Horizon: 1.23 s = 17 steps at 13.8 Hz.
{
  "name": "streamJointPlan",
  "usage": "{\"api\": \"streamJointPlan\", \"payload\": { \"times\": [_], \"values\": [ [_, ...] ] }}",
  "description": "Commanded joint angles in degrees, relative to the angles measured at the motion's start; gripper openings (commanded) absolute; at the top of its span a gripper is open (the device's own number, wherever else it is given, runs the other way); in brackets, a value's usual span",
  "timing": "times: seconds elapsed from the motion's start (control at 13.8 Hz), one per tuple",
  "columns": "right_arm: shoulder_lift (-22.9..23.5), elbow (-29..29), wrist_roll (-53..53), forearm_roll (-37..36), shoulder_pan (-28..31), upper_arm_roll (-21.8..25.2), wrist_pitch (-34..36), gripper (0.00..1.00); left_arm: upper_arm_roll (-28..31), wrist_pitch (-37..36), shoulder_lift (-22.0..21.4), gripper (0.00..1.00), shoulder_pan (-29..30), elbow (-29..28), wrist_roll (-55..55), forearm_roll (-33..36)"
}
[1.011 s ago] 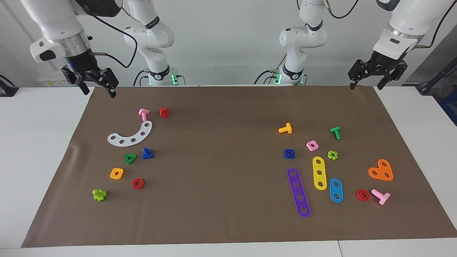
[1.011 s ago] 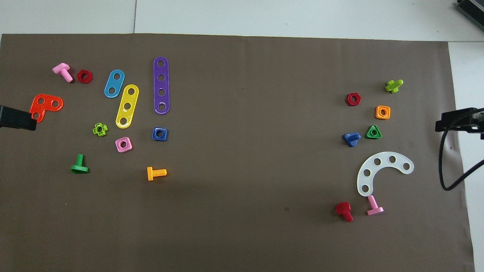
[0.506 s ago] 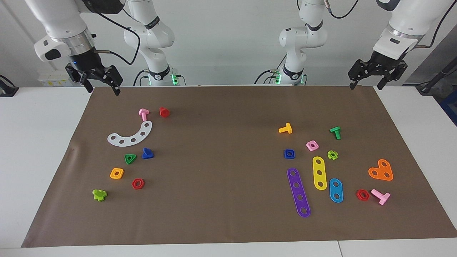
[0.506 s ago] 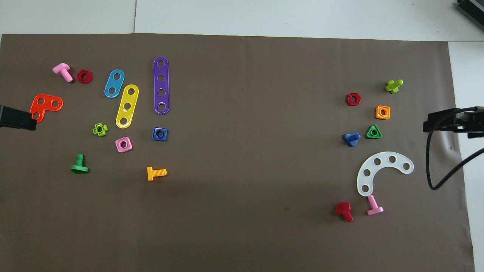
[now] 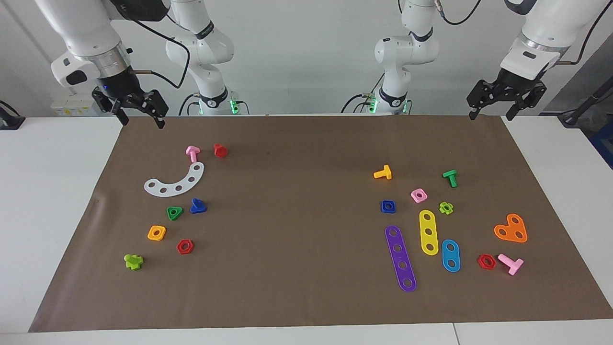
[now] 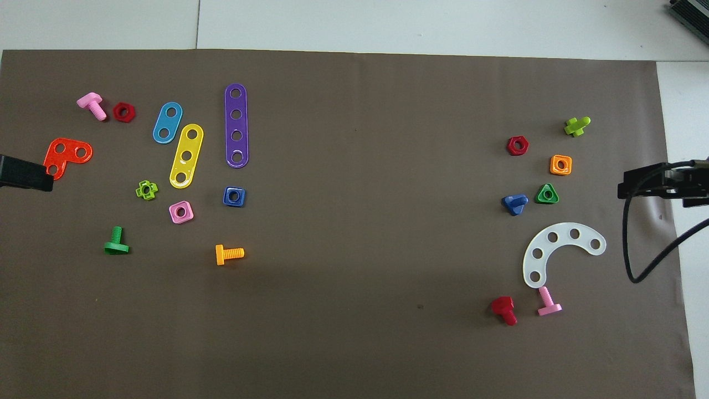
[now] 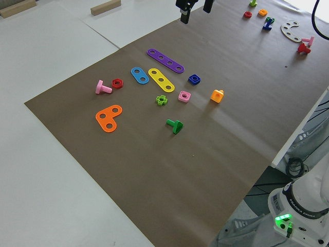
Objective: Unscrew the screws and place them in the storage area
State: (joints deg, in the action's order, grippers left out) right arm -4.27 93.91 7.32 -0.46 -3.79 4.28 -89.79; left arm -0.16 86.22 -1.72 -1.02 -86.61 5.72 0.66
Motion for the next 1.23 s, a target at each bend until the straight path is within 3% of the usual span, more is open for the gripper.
{"api": "streamJointPlan", "payload": {
  "times": [0.0, 1.16],
  "values": [
    [0.1, -0.4, -0.7, -0.9, 0.0, 0.2, 0.9, 1.00, -0.5, -0.3, -1.6, 1.00, 0.8, -1.6, 0.3, 0.1],
    [-0.6, 0.7, -0.7, -0.2, -0.5, 0.2, 1.4, 1.00, -0.5, -0.3, -1.6, 1.00, 0.8, -1.6, 0.3, 0.1]
  ]
}}
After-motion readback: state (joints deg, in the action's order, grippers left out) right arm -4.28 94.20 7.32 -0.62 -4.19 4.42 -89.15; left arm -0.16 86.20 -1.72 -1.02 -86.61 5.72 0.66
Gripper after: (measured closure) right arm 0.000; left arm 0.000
